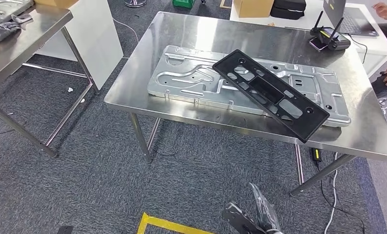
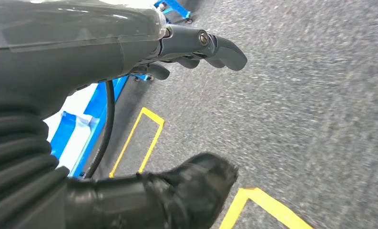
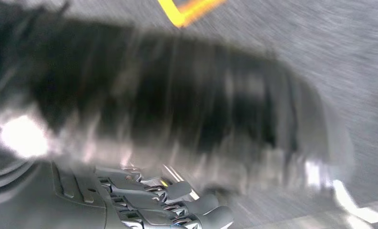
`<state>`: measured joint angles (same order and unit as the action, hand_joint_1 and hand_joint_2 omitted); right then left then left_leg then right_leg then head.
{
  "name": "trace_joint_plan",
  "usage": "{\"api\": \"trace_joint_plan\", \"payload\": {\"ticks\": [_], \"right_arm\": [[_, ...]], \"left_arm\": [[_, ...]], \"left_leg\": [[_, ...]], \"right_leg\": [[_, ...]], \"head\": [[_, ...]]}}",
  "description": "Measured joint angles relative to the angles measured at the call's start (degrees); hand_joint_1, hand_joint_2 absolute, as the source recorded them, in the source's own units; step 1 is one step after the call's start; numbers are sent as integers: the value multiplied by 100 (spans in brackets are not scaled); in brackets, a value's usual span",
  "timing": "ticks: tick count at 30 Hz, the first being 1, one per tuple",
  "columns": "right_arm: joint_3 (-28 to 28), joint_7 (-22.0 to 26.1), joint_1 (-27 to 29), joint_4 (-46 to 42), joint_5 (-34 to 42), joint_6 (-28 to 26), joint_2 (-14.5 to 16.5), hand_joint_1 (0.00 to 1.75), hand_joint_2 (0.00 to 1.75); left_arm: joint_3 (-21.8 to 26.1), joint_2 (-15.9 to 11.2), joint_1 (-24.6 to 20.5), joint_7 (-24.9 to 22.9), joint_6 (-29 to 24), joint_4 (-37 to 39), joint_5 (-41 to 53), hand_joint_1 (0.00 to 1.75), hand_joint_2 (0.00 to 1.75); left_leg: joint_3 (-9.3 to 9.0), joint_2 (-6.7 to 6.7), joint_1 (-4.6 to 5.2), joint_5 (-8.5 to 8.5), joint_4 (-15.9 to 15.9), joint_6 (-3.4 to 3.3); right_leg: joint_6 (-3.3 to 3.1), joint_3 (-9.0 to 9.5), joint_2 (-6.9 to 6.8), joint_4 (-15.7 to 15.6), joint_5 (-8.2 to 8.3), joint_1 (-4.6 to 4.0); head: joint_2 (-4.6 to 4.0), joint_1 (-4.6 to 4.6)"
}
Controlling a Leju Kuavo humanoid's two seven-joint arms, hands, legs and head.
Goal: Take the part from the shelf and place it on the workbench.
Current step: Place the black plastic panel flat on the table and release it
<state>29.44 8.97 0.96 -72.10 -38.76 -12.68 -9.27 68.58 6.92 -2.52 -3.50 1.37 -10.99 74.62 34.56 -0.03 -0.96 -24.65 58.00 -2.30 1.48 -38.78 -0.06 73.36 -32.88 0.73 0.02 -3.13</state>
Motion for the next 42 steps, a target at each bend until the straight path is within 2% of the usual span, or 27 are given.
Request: {"api": "trace_joint_plan", "payload": {"ticks": [1, 3, 4, 5, 7, 8, 9, 12, 13, 16, 18, 20, 22, 24, 26, 27, 28, 29, 31, 32, 34, 36, 37, 38, 39, 40, 42], "right_arm": [[-129, 32, 94, 117, 67, -29, 41, 0, 175], [-329, 51, 195, 285, 193, -41, 103, 0, 175], [-425, 27, 217, 383, 288, -19, 139, 0, 175], [-540, -5, 229, 525, 410, 17, 186, 0, 175], [-857, -6, 233, 1040, 735, 103, 315, 0, 175], [-1052, 79, 206, 1414, 916, 125, 374, 0, 175], [-1279, 226, 167, 1890, 1108, 131, 434, 0, 175], [-1990, 477, 34, 3387, 1681, 276, 574, 0, 44], [-2220, 334, 15, 3800, 1911, 419, 611, 0, 0], [-2930, -803, 4, 4765, 2612, 889, 765, 0, 0], [-3361, -1566, 10, 5179, 2898, 969, 912, 0, 0], [-3680, -1897, 11, 5457, 3050, 969, 1035, 0, 0], [-3910, -1967, 5, 5638, 3107, 976, 1096, 0, 0], [-4100, -1993, -12, 5778, 3124, 975, 1130, 0, 0], [-4240, -1999, -29, 5889, 3134, 973, 1144, 0, 0], [-4297, -1992, -34, 5930, 3165, 961, 1146, 0, 0], [-4367, -1955, -36, 5964, 3243, 932, 1161, 0, 0], [-4448, -1884, -40, 5982, 3361, 886, 1188, 0, 0], [-4643, -1650, -66, 5996, 3581, 806, 1291, 0, 0], [-4722, -1514, -84, 6002, 3626, 811, 1356, 0, 0], [-4807, -1198, -113, 6014, 3585, 919, 1446, 0, 0], [-4829, -850, -125, 6026, 3495, 1103, 1485, 0, 0], [-4832, -700, -148, 6034, 3452, 1231, 1496, 0, 0], [-4833, -586, -174, 6043, 3416, 1384, 1503, 0, 0], [-4833, -498, -196, 6051, 3380, 1561, 1494, 0, 0], [-4832, -432, -219, 6057, 3350, 1734, 1473, 0, 0], [-4831, -339, -232, 6062, 3301, 1981, 1414, 0, 0]], "left_arm": [[11, 11, 6, 0, -2, 0, 1, 0, 131], [24, 44, 7, 4, -4, -1, 15, 0, 44], [26, 57, 6, 30, -7, -4, 33, 0, 44], [27, 68, 1, 83, -7, -10, 61, 0, 87], [26, 77, -3, 260, 8, -21, 139, 0, 175], [26, 81, -5, 347, 22, -24, 183, 0, 175], [25, 86, -5, 415, 42, -25, 225, 0, 131], [23, 89, 2, 509, 70, -30, 322, 0, 0], [21, 90, 5, 536, 61, -31, 350, 0, 0], [14, 93, 7, 586, 15, -35, 404, 0, 0], [13, 95, 2, 519, -33, -43, 370, 0, 0], [13, 101, -3, 481, -66, -49, 332, 0, 0], [13, 124, -12, 484, -73, -50, 322, 0, 0], [12, 153, -19, 487, -78, -50, 316, 0, 0], [13, 171, -22, 487, -80, -50, 312, 0, 0], [13, 177, -22, 487, -78, -50, 304, 0, 0], [14, 185, -22, 484, -69, -50, 293, 0, 0], [14, 192, -23, 476, -61, -50, 283, 0, 0], [14, 205, -27, 436, -46, -50, 291, 0, 0], [14, 205, -28, 412, -47, -51, 316, 0, 0], [14, 203, -35, 381, -45, -54, 392, 0, 0], [12, 208, -36, 397, -38, -55, 469, 0, 0], [10, 206, -33, 421, -28, -55, 502, 0, 0], [8, 202, -30, 445, -18, -55, 530, 0, 0], [5, 197, -33, 474, -8, -55, 552, 0, 0], [3, 193, -44, 499, -1, -55, 564, 0, 0], [1, 191, -69, 534, 2, -55, 569, 0, 0]], "left_leg": [[63, -1, 7, 34, 22, 11], [143, 9, 22, 101, 58, 47], [145, 19, 29, 125, 58, 75], [144, 30, 35, 92, 56, 92], [143, 40, 36, -89, 50, 106], [155, 36, 35, -172, 47, 106], [161, 31, 32, -156, 30, 118], [175, 16, 27, 250, -60, 161], [183, 12, 25, 330, -75, 166], [203, 0, 25, 349, -71, 160], [218, -1, 35, 337, -50, 117], [212, 0, 50, 325, -60, 58], [119, 11, 10, 390, -236, 5], [31, 28, -34, 491, -435, -32], [59, 40, -33, 543, -456, -27], [104, 43, -37, 557, -427, -13], [162, 45, -46, 569, -382, 3], [231, 44, -63, 576, -326, 22], [385, 41, -110, 592, -175, 92], [440, 37, -121, 597, -106, 148], [476, 34, -121, 621, -41, 267], [471, 35, -133, 695, -84, 374], [495, 35, -150, 671, -72, 412], [549, 34, -162, 539, 21, 435], [639, 33, -167, 283, 246, 440], [743, 31, -163, -76, 599, 432], [874, 30, -142, -701, 1377, 408]], "right_leg": [[-24, 265, 0, -312, 147, -4], [-99, 864, -7, -1148, 249, -34], [-130, 1023, -10, -1422, 235, -54], [-137, 1104, -10, -1596, 185, -63], [-136, 1086, -10, -1679, 193, -70], [-140, 1078, -13, -1695, 196, -69], [-151, 1063, -18, -1701, 233, -76], [-181, 996, -28, -1667, 339, -85], [-192, 978, -33, -1658, 355, -87], [-189, 960, -46, -1654, 371, -82], [-175, 960, -49, -1652, 378, -63], [-156, 970, -47, -1680, 387, -52], [-133, 1015, -44, -1696, 356, -68], [-100, 929, -25, -1407, 88, -66], [-44, 653, -5, -773, -347, -15], [-5, 536, -2, -495, -492, 18], [33, 497, -1, -373, -532, 54], [74, 562, -2, -461, -461, 90], [148, 931, -9, -1098, -153, 153], [166, 1056, -7, -1380, -17, 154], [83, 1078, 7, -1524, 117, 121], [-64, 989, 23, -1471, 212, 93], [-126, 939, 12, -1468, 270, 93], [-186, 878, 1, -1473, 340, 93], [-235, 803, -9, -1482, 418, 93], [-269, 717, -17, -1481, 491, 88], [-293, 538, -6, -1472, 626, 54]], "head": [[0, 0], [0, -7], [0, -3], [0, 1], [0, 21], [0, 22], [0, 23], [0, 19], [0, 20], [0, 22], [0, 19], [0, 14], [0, 20], [0, 37], [0, 45], [0, 44], [0, 43], [0, 43], [1, 40], [1, 46], [1, 51], [0, 58], [0, 57], [0, 51], [0, 39], [0, 22], [0, -2]]}}
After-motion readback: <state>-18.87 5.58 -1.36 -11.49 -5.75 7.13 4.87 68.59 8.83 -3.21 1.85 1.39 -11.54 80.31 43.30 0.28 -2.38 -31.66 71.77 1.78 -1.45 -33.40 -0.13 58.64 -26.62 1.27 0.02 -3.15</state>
